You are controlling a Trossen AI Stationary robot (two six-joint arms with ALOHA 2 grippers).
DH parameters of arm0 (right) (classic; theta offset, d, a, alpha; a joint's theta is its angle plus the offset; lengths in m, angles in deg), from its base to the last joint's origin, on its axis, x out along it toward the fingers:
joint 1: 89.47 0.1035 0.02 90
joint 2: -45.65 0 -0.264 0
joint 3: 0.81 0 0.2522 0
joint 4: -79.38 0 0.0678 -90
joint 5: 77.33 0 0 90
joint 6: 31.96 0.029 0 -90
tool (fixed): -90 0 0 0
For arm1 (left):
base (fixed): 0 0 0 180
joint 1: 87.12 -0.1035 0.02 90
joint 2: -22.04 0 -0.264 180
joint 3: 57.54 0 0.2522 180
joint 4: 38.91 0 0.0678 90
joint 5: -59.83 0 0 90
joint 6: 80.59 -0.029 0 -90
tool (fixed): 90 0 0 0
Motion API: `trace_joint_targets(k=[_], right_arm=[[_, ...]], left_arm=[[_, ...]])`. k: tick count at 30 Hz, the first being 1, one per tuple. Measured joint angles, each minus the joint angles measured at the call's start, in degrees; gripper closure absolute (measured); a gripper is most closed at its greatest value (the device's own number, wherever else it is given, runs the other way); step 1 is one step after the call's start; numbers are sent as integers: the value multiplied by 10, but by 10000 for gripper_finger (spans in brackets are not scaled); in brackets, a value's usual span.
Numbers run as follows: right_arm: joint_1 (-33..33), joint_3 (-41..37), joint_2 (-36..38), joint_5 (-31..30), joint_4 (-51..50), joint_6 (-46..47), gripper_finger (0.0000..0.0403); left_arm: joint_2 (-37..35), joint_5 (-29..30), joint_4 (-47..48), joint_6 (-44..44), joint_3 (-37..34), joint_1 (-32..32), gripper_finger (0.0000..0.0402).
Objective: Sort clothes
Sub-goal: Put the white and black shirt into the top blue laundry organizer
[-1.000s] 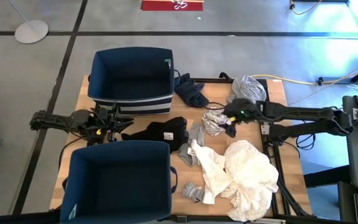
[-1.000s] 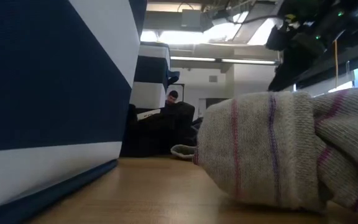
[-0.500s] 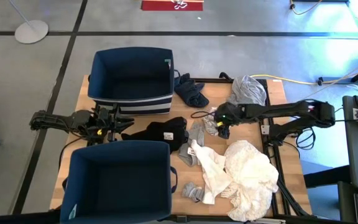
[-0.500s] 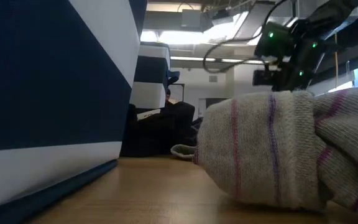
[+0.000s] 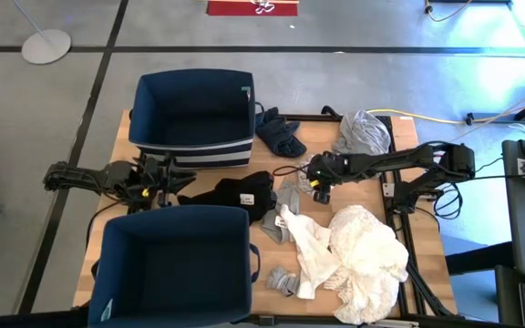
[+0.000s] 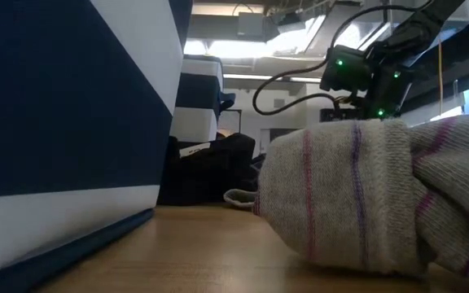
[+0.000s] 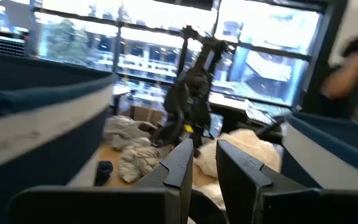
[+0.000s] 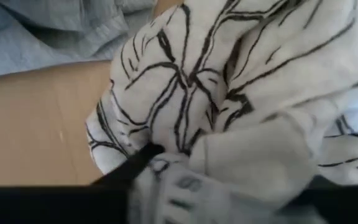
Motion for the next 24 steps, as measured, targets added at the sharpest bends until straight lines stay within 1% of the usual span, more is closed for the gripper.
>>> trace_joint_targets(k=[2,4,5,6,9,13,17,24], right_arm=[[0,0,0,-1,1,2,302],[0,0,0,-5,1,12,347],[0,3,-1,-4,-5,12,366],[0,9,-2,-4,-15,12,372],[-1,41,4,-4,-69,16,372],[-1,113,23,4,-175,24,354],[-1,198,41,4,-264,25,369],[-1,353,53,2,-336,17,370]], left_arm=[[0,18,-5,-1,0,0,341],[0,21,-3,-6,0,0,341],[0,21,-3,-9,0,0,341],[0,21,-3,-13,0,0,341],[0,21,-6,-16,0,0,341],[0,17,-6,-25,0,0,341],[0,16,-5,-31,0,0,341],[0,16,26,-38,0,0,341]])
